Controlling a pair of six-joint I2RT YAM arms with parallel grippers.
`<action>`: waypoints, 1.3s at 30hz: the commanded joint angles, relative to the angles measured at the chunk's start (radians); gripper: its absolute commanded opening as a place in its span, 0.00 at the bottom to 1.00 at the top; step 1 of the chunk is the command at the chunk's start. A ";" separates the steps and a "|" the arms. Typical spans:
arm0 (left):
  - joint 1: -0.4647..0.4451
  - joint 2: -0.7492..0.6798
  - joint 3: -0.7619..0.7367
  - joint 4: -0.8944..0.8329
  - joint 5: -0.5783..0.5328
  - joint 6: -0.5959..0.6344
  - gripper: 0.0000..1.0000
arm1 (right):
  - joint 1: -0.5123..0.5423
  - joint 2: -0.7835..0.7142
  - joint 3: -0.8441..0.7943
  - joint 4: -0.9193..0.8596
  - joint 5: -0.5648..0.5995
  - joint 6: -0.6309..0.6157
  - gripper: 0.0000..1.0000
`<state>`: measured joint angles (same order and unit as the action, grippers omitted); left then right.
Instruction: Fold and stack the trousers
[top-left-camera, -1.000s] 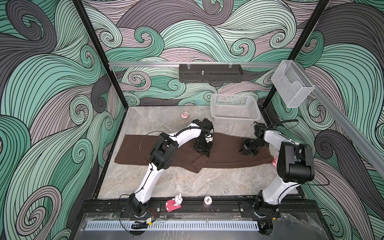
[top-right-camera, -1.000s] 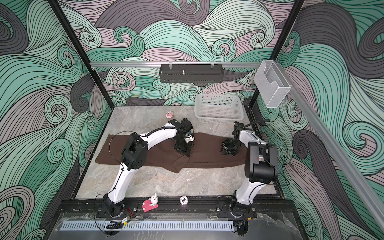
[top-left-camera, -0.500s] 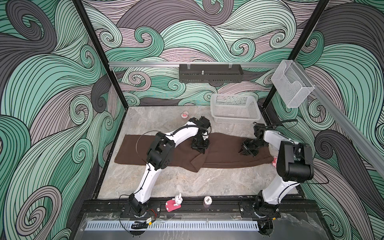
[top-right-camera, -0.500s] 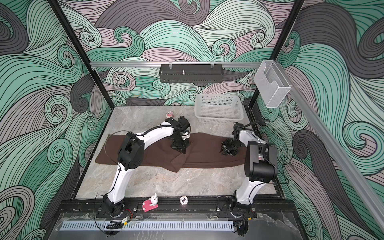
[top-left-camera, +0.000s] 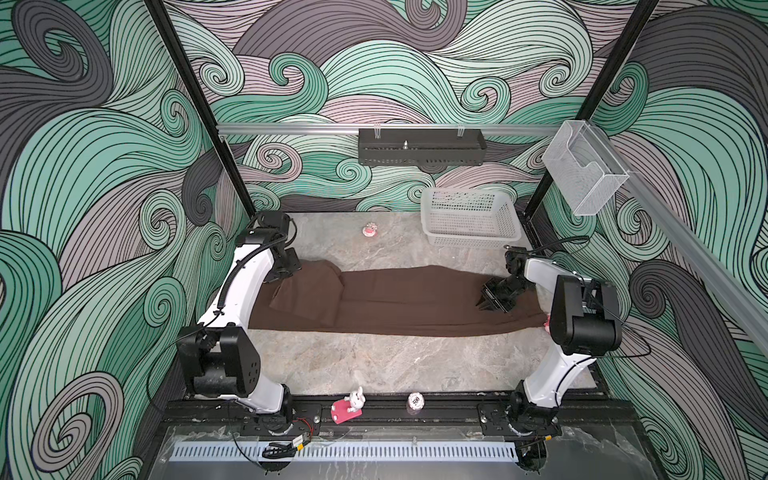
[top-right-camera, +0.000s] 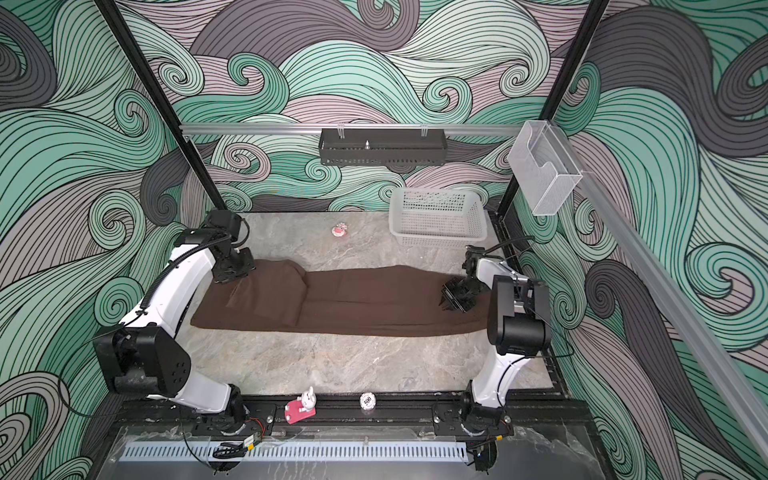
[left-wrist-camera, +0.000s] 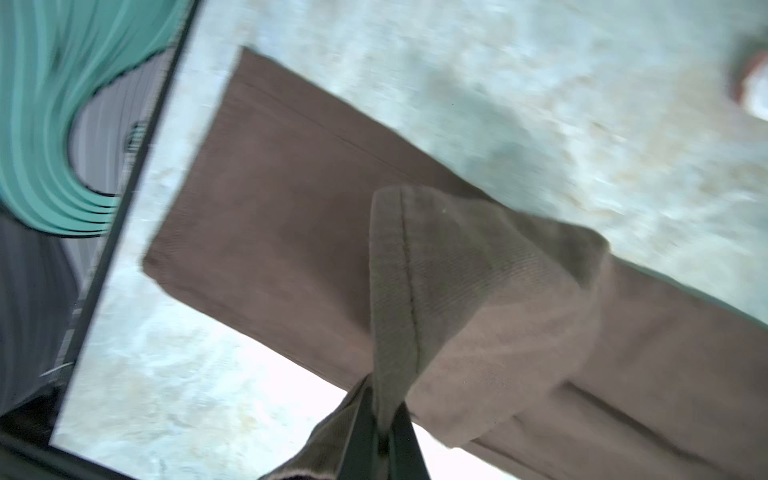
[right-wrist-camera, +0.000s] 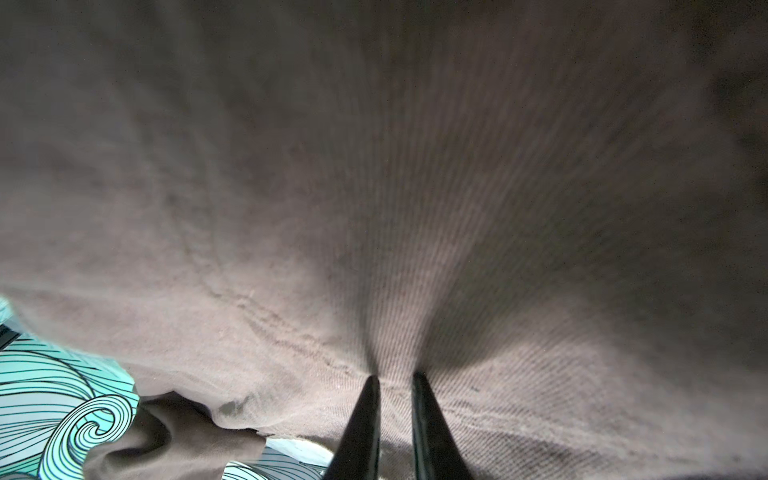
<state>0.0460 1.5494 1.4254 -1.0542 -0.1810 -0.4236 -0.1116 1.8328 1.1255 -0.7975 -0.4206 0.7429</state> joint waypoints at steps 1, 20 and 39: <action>0.086 0.083 0.070 -0.021 -0.106 0.081 0.00 | -0.002 0.018 0.025 -0.039 0.038 -0.002 0.18; 0.243 0.333 0.296 -0.207 -0.182 0.095 0.00 | 0.015 0.005 0.057 -0.100 0.071 0.013 0.22; 0.279 0.629 0.504 -0.370 -0.268 0.075 0.11 | 0.086 -0.184 -0.077 -0.167 0.078 0.169 0.51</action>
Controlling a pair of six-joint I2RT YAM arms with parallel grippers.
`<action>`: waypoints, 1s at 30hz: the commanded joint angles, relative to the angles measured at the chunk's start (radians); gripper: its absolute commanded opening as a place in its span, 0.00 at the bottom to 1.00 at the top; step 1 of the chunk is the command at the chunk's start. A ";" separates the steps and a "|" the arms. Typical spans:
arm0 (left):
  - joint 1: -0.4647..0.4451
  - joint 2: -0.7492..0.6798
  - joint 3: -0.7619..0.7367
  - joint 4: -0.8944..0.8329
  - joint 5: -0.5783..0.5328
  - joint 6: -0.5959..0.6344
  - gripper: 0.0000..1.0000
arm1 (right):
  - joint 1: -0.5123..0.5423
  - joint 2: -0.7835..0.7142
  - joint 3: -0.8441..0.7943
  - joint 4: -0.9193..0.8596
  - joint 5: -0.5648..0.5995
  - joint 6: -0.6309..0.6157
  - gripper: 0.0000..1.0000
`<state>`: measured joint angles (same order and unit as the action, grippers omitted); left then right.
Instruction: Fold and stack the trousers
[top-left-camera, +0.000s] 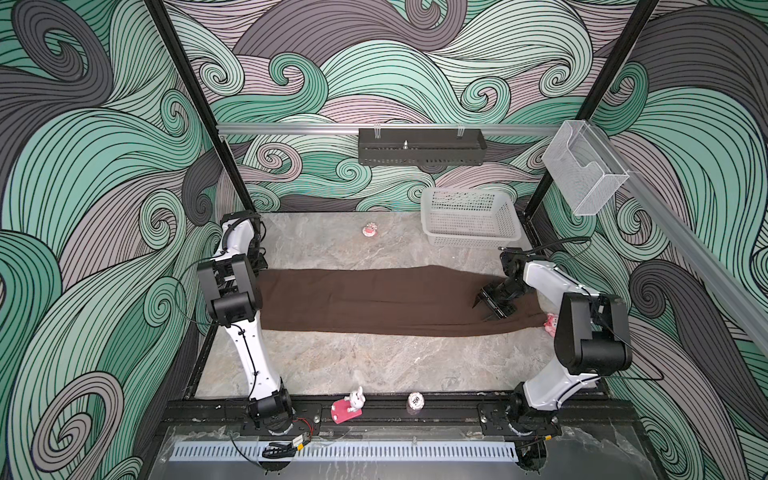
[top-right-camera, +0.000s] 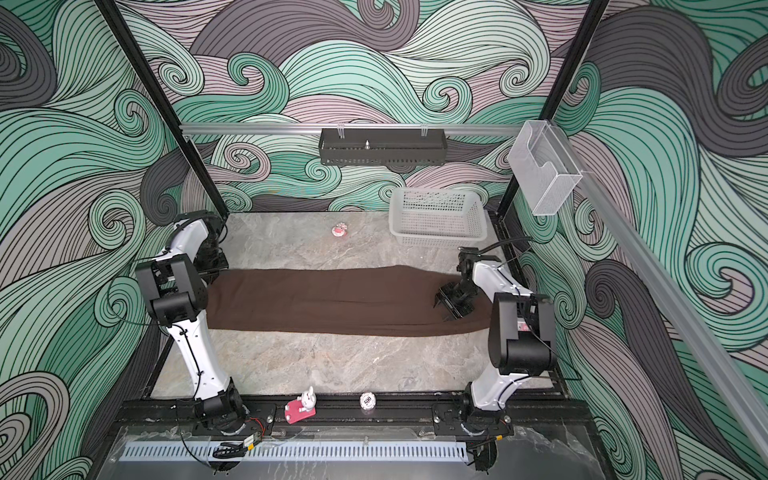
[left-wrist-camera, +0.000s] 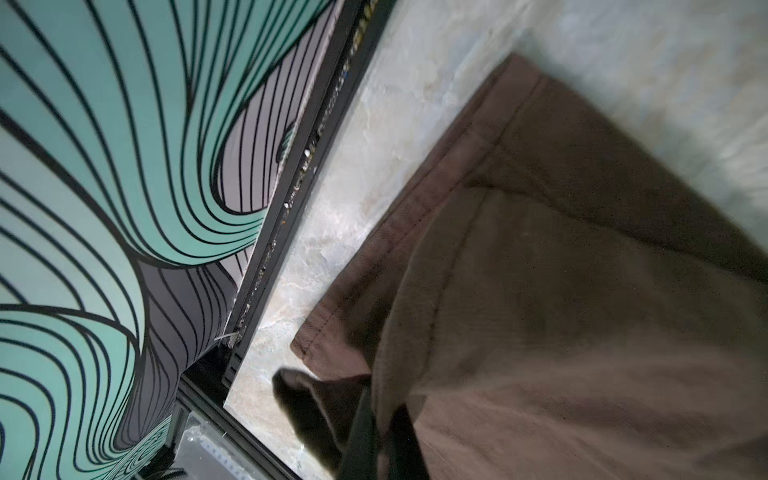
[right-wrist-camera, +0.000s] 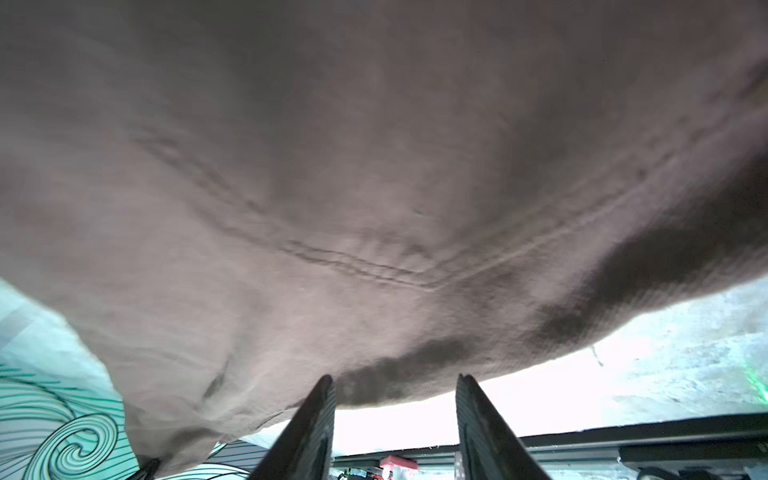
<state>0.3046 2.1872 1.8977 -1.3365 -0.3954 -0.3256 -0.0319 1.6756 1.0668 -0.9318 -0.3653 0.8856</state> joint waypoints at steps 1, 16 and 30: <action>0.026 -0.001 0.045 -0.100 -0.063 -0.024 0.24 | 0.005 -0.031 -0.025 -0.036 0.026 0.030 0.52; 0.185 -0.246 -0.226 0.026 0.271 -0.132 0.68 | 0.009 0.000 -0.039 -0.012 0.034 0.072 0.57; 0.363 -0.255 -0.470 0.393 0.583 -0.193 0.64 | 0.015 0.034 -0.044 0.026 0.029 0.080 0.44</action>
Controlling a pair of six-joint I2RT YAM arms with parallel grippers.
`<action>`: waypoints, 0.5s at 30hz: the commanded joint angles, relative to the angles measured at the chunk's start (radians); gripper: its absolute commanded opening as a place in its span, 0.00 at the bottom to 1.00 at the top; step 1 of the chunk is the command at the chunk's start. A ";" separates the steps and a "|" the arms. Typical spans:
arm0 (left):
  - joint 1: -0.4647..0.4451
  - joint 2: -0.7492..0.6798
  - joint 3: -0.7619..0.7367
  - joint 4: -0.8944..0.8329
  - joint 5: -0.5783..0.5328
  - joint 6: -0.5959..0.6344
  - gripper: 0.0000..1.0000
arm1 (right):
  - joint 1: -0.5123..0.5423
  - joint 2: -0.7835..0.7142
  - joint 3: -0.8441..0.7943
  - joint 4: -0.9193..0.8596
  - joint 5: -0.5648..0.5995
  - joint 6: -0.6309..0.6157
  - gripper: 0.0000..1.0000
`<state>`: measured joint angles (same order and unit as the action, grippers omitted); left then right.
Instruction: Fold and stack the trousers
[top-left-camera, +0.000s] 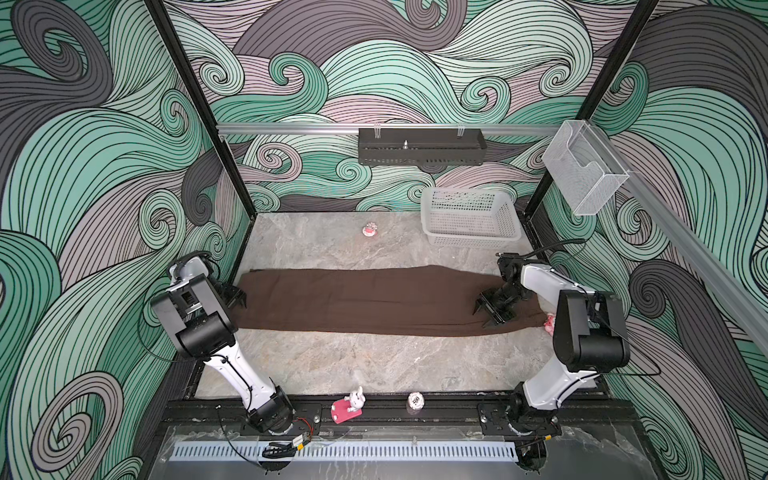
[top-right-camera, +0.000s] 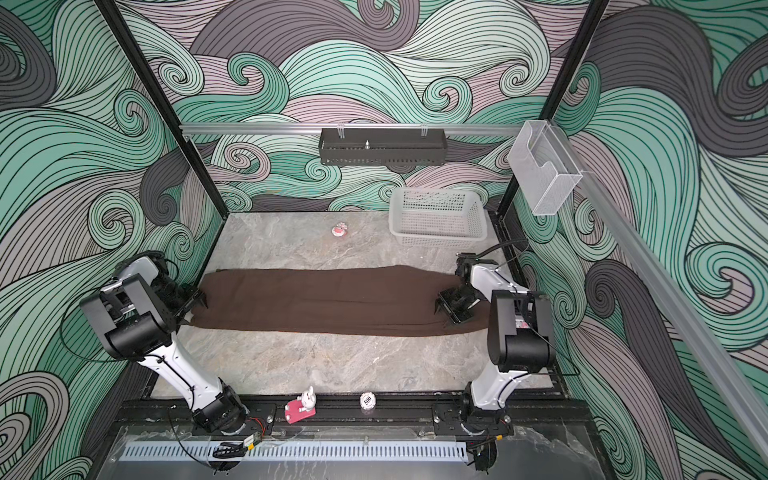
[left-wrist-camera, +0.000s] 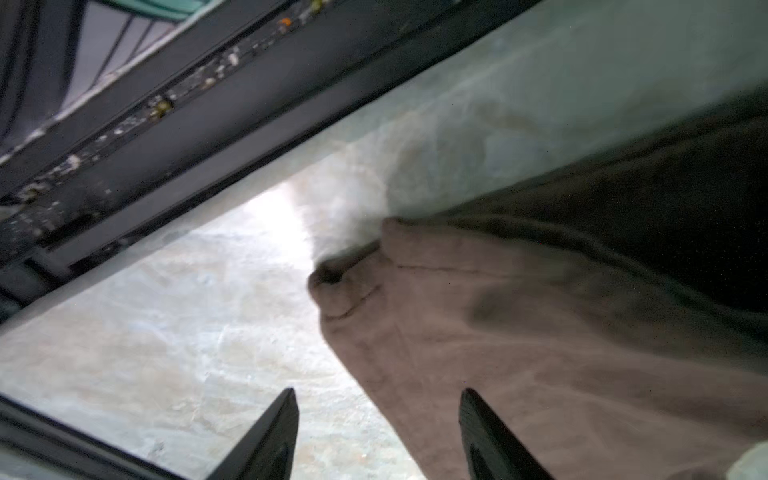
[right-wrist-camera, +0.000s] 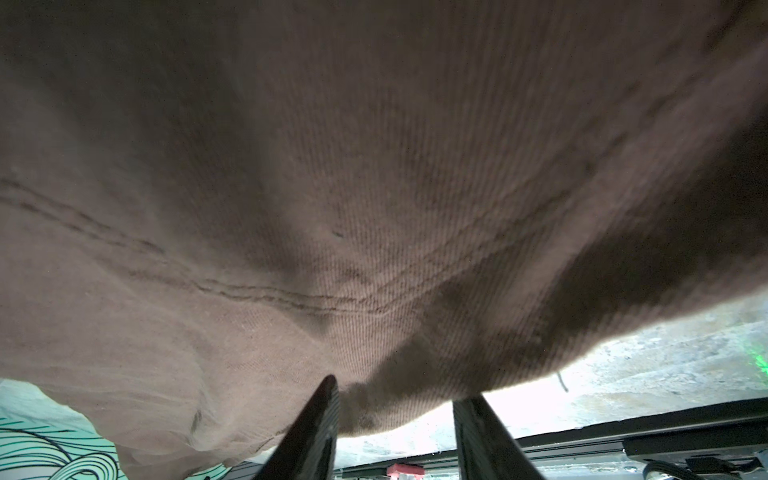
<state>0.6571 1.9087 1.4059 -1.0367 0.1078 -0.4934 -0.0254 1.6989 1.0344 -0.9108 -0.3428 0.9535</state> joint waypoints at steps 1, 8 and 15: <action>0.010 0.030 0.029 0.102 0.078 -0.027 0.63 | 0.008 0.013 -0.009 0.006 0.006 0.013 0.43; 0.009 0.097 0.097 0.085 0.047 0.006 0.59 | 0.008 0.019 -0.003 0.006 0.008 0.021 0.39; 0.010 0.111 0.054 0.049 -0.023 0.036 0.64 | 0.012 0.034 -0.003 0.016 0.010 0.035 0.37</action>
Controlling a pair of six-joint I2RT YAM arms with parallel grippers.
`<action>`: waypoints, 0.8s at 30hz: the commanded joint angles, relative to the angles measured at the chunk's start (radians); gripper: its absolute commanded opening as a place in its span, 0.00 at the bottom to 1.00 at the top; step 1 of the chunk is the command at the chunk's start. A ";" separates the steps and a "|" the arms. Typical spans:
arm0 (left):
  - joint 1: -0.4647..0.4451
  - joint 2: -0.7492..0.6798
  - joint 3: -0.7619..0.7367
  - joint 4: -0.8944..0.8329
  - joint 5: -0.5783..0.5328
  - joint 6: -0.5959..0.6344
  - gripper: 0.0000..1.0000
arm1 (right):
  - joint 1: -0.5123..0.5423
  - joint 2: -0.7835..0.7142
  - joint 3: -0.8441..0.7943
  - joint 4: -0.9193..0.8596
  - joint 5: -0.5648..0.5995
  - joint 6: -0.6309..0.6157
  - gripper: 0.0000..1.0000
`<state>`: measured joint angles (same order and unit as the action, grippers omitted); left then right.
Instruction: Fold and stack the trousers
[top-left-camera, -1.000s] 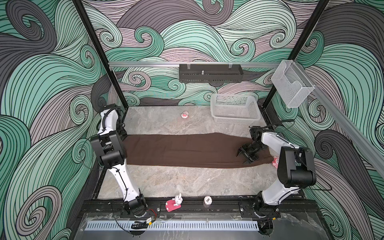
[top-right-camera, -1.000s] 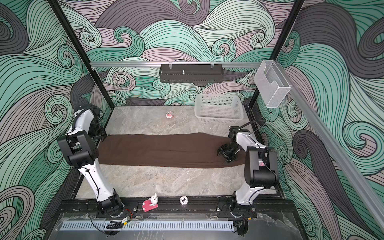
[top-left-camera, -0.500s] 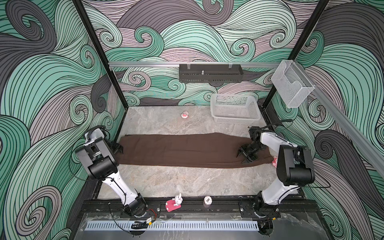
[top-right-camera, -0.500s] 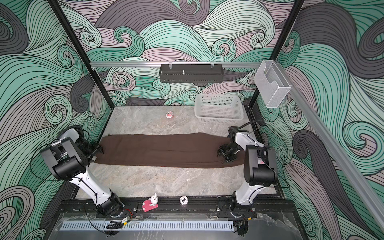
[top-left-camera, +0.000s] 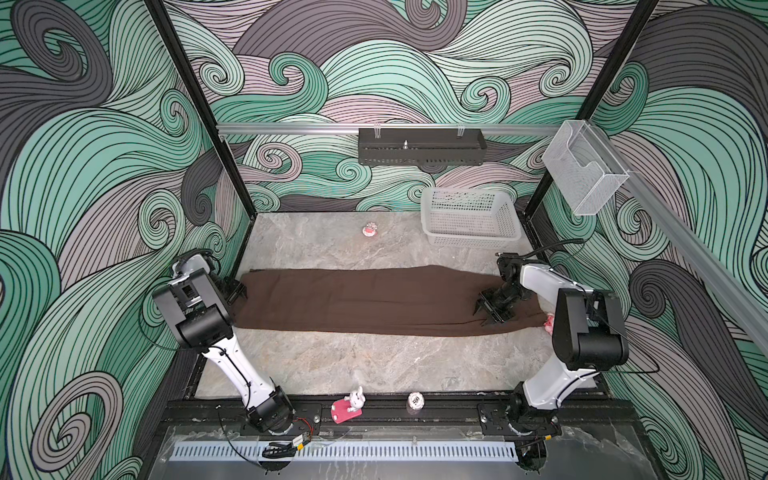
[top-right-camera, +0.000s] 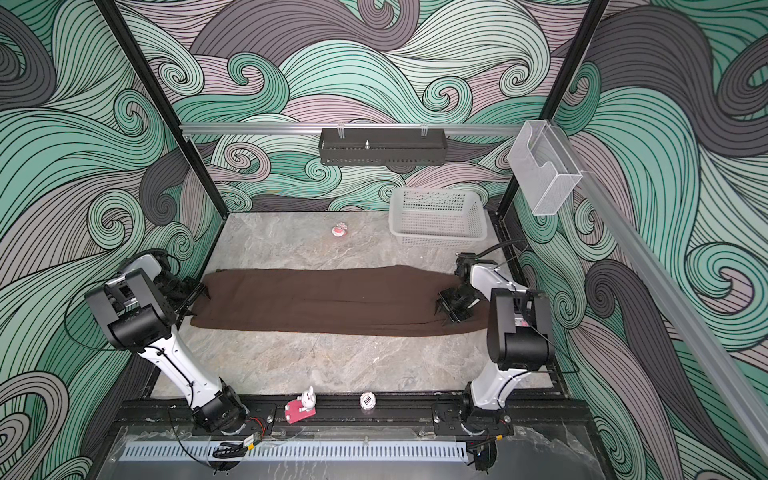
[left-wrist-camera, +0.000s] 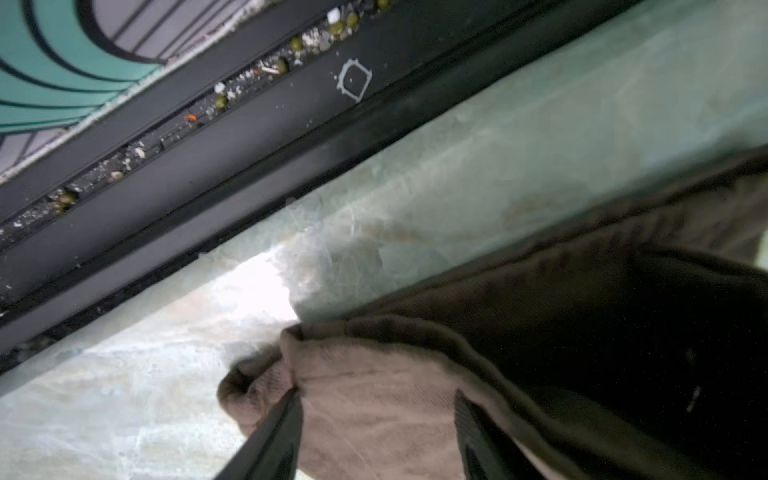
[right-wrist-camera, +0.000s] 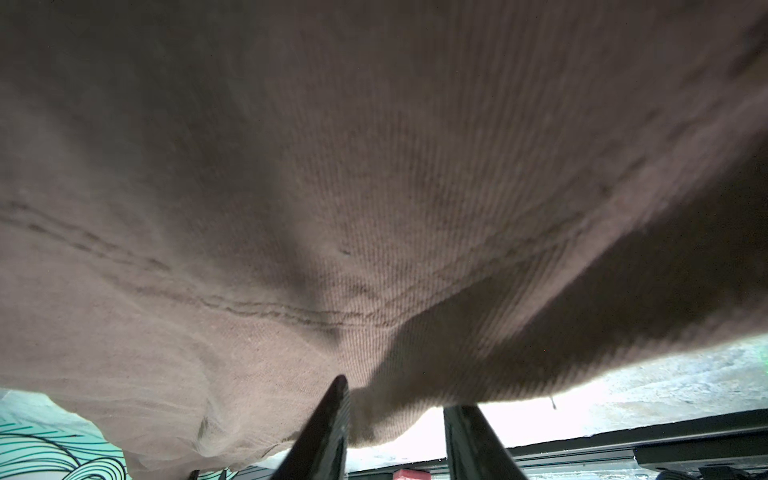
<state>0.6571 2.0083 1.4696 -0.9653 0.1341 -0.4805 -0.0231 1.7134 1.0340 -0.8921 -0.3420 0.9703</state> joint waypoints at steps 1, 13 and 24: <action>0.010 0.012 -0.018 -0.028 -0.067 0.024 0.64 | 0.009 0.020 -0.002 0.000 0.009 0.020 0.35; 0.017 0.077 0.065 -0.156 -0.234 0.023 0.58 | 0.002 -0.053 -0.030 -0.021 0.007 0.026 0.00; 0.038 0.014 0.111 -0.256 -0.262 0.031 0.37 | -0.014 -0.132 -0.097 -0.092 0.018 -0.025 0.00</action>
<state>0.6662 2.0754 1.5558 -1.1908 -0.0723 -0.4351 -0.0330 1.5806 0.9718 -0.9382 -0.3401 0.9646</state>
